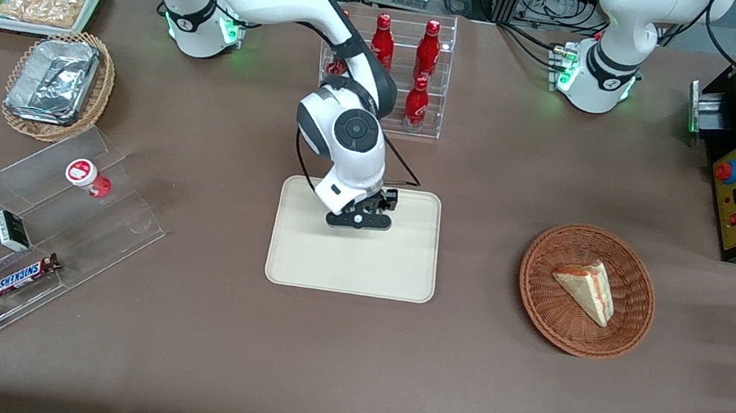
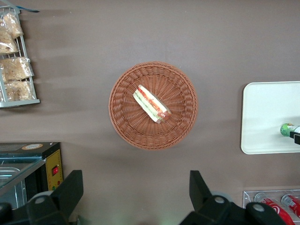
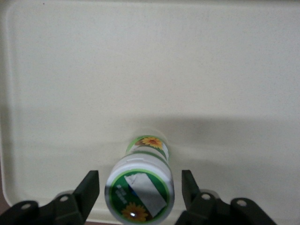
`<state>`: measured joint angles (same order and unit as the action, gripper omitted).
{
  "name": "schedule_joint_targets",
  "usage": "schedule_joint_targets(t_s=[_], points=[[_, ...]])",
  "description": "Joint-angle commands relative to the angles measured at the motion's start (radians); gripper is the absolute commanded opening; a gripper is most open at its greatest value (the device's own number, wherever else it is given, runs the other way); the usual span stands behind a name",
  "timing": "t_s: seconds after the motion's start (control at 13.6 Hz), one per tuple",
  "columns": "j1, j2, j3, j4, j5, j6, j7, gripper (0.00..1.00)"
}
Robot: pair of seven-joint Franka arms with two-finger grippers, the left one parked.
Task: Place green gum on tray
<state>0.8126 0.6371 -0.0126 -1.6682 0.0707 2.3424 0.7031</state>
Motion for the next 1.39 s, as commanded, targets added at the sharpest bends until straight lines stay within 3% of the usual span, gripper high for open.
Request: schedule_joint_targets(t_s=[0.0,0.22,0.73,1.32], points=[[-0.007,0.003,-0.007,0.028,0.014,-0.006,-0.002,1.00],[-0.042,-0.065,-0.009,0.005,0.014,-0.034,-0.013,1.00],[-0.136,-0.351,-0.012,-0.105,0.005,-0.283,-0.080,1.00],[-0.433,-0.638,-0.010,-0.110,0.018,-0.644,-0.437,1.00]])
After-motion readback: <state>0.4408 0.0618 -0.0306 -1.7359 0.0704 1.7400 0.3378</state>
